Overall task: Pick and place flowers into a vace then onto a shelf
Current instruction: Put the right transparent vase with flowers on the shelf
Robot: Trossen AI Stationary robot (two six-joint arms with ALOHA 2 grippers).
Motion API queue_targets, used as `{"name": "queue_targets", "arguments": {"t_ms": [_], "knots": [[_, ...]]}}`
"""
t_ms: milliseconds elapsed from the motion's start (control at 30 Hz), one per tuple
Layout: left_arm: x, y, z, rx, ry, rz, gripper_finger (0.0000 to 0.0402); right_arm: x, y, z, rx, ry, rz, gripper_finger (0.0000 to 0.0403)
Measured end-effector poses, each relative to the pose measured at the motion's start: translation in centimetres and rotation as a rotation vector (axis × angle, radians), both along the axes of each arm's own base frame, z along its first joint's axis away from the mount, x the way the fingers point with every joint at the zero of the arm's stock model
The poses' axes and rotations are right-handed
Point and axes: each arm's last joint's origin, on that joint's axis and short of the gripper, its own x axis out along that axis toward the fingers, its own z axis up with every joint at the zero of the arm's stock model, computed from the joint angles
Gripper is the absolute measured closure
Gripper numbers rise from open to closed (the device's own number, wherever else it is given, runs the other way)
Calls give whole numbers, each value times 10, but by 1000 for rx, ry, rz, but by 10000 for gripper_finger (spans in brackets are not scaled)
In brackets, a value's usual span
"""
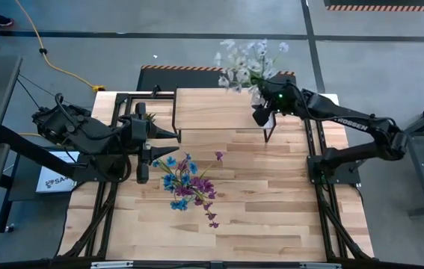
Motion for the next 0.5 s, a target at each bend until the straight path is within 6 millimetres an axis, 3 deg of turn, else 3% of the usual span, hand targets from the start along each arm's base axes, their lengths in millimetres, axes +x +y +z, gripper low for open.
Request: {"name": "queue_targets", "arguments": {"t_ms": [200,500], "knots": [[0,0,0,0,0,0,227,13,0,-6,-11,-4,30,161],[0,0,0,-1,0,0,227,14,-1,-10,-13,25,16,161]]}}
